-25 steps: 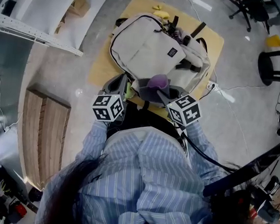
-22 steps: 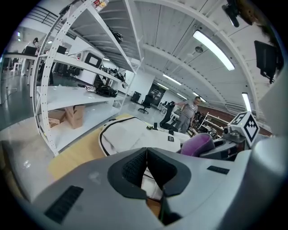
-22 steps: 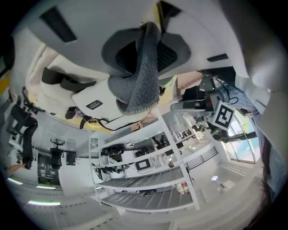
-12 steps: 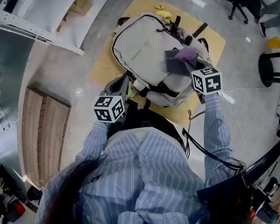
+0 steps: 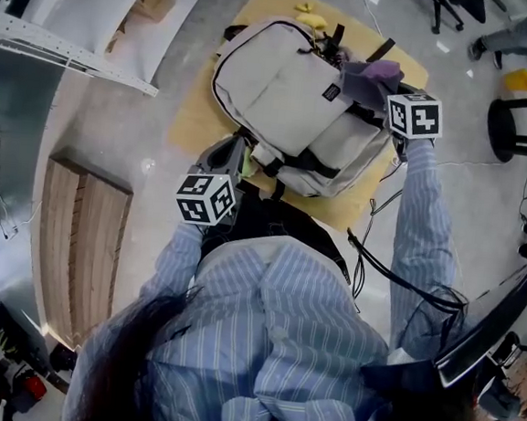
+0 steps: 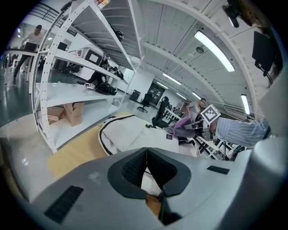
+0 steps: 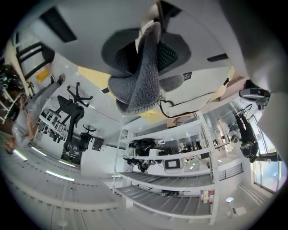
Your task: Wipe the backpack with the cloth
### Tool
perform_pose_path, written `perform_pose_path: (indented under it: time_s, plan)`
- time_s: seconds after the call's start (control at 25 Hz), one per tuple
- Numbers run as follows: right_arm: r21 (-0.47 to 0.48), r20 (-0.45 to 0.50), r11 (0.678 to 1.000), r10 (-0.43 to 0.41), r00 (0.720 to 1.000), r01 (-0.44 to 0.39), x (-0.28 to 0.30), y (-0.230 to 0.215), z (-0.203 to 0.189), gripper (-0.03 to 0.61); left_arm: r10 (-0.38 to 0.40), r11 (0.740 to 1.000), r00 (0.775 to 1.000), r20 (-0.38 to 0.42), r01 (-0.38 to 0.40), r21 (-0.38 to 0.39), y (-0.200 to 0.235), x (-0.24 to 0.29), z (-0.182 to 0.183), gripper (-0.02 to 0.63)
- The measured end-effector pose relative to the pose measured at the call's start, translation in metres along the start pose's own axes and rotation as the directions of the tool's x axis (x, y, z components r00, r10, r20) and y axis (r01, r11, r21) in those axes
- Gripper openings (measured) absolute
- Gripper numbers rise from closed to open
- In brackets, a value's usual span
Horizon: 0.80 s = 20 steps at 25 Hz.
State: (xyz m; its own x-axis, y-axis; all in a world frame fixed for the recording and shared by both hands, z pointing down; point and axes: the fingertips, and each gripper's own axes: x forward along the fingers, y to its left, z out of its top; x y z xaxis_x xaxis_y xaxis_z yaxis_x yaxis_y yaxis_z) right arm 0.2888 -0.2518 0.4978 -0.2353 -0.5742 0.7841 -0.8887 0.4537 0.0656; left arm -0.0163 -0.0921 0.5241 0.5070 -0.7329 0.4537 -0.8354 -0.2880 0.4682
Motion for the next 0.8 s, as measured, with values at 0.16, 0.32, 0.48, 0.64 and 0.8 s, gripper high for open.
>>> perform_pose_path:
  time_s: [0.16,0.32,0.48,0.64,0.8]
  plan:
    - [-0.014,-0.011,0.993,-0.116,0.993,0.116,-0.004,-0.028,0.001,0.041,0.002,1.0,1.0,0.003,-0.002,-0.001,0.0,-0.003,0.0,0.005]
    - [0.039,0.016,0.992,-0.117,0.993,0.116,-0.014,-0.031,0.0,0.041,0.004,1.0,1.0,0.003,-0.004,0.0,0.0,-0.007,-0.001,0.005]
    - [0.119,0.126,0.991,-0.078,0.989,0.063,-0.042,-0.014,0.012,0.041,0.006,1.0,1.0,0.005,-0.006,-0.001,0.0,-0.01,-0.005,0.005]
    - [0.08,0.217,0.996,-0.041,0.975,0.024,-0.079,0.019,0.021,0.041,0.006,1.0,1.0,0.005,-0.006,-0.001,-0.002,-0.013,-0.008,0.005]
    - [0.032,0.246,0.996,0.076,0.966,-0.087,-0.105,0.069,0.014,0.041,-0.003,1.0,1.0,0.001,0.003,0.004,-0.008,-0.016,-0.013,0.005]
